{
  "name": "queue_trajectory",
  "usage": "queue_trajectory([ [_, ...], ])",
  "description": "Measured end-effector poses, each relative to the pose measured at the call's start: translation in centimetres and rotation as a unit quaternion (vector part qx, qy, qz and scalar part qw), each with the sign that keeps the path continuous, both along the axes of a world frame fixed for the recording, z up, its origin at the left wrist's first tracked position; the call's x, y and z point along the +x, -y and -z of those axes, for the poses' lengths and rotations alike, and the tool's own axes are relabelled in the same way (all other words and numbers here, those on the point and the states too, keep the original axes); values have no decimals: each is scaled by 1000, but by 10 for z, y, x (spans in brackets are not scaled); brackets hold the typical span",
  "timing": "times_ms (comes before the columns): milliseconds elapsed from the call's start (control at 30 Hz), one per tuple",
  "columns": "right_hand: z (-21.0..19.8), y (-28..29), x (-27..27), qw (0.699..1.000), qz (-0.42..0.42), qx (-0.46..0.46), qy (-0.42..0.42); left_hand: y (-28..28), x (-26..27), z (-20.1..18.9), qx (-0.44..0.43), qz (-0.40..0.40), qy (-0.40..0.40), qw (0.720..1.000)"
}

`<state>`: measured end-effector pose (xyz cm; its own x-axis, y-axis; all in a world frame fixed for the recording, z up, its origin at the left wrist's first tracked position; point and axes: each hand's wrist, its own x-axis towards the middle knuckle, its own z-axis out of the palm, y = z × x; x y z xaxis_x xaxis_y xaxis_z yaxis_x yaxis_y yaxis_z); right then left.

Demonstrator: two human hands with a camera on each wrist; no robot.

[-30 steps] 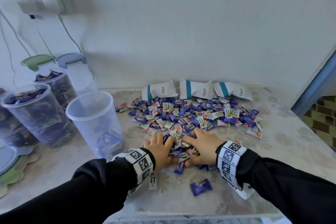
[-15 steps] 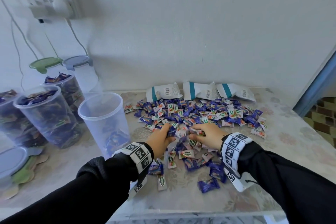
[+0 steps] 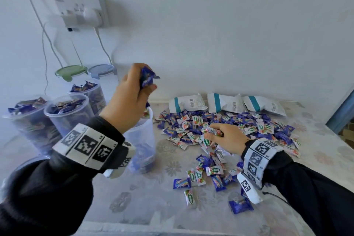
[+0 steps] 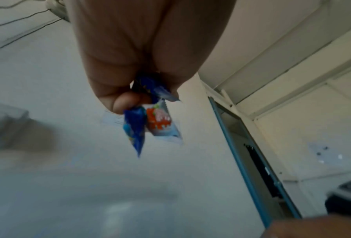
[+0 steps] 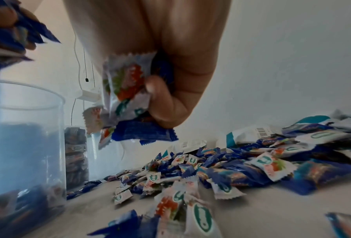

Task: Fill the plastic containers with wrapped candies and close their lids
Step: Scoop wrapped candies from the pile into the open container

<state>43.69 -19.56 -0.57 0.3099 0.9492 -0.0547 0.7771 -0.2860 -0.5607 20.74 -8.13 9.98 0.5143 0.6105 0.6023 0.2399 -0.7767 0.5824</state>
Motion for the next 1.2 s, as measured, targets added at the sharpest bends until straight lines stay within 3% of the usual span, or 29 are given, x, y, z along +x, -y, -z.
queue_trajectory([
  [200, -5, -14, -12, 1000, -9, 24, -6, -33, -28, 34, 4, -22, -125, 992],
  [467, -37, -40, -37, 989, -39, 137, -46, -30, -47, 49, 24, -93, -282, 954],
  [567, -64, -56, -58, 980, -74, 167, -72, -33, -53, 53, -5, -70, -248, 966],
  [667, -85, -78, -77, 973, -104, 192, -77, -34, -61, 58, -36, -58, -162, 984],
  [767, -99, -98, -96, 969, -132, 197, -64, -32, -65, 65, -70, -49, -146, 986],
  [900, -108, -119, -116, 973, -174, 152, -20, -31, -65, 71, -174, -35, -125, 976],
  [1000, -107, -129, -124, 978, -183, 95, 15, -31, -63, 77, -192, -16, -69, 979],
  [1200, -105, -135, -128, 980, -184, 70, -14, -29, -61, 84, -229, -1, -1, 973],
])
